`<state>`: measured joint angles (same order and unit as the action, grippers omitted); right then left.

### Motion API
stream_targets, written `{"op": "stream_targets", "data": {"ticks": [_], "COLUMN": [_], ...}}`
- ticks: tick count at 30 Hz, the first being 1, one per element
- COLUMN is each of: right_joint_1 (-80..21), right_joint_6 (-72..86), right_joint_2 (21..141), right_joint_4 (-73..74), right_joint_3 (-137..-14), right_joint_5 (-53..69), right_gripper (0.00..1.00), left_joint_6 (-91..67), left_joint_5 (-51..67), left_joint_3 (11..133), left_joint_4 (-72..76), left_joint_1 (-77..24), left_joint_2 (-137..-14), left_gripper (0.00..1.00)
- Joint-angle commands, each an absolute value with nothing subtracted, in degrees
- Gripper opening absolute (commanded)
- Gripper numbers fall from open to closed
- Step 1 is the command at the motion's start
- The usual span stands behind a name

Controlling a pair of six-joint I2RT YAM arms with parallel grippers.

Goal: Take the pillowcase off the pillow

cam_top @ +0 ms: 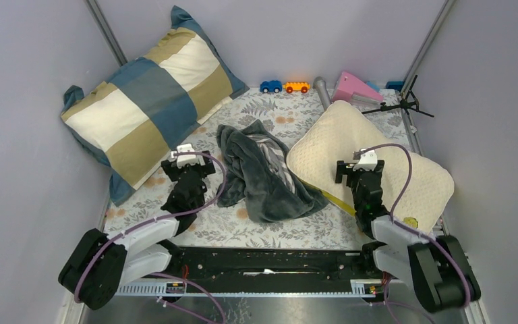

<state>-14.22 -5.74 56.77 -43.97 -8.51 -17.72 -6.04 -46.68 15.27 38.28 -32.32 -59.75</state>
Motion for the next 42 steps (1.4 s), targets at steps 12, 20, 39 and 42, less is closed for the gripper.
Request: {"op": "stream_targets", "data": {"ticks": [12, 20, 39, 42], "right_joint_1": [-5.6, -4.8, -4.8, -4.8], "right_joint_6": [-2.1, -0.4, -0.4, -0.4], "right_joint_2": [87.6, 88.9, 89.0, 89.1], "right_joint_4": [-76.0, -74.7, -74.6, -74.7], "right_joint_3": [-9.9, -11.8, -12.0, -12.0], "right_joint_5": [-13.5, -17.3, -17.3, -17.4], "right_gripper": [1.00, 1.00, 1.00, 1.00], "left_joint_6": [-4.5, -5.8, 0.2, 0.1], "left_joint_5": [-46.6, -43.0, -19.6, -15.2], "left_joint_3": [13.2, 17.1, 15.9, 18.5], "left_joint_4": [54.3, 51.6, 63.9, 59.6], "left_joint_1": [-23.8, -20.8, -10.3, -8.4], "left_joint_2": [-71.2, -78.0, -84.8, -85.3], "left_gripper": [0.99, 0.92, 0.99, 0.99]}}
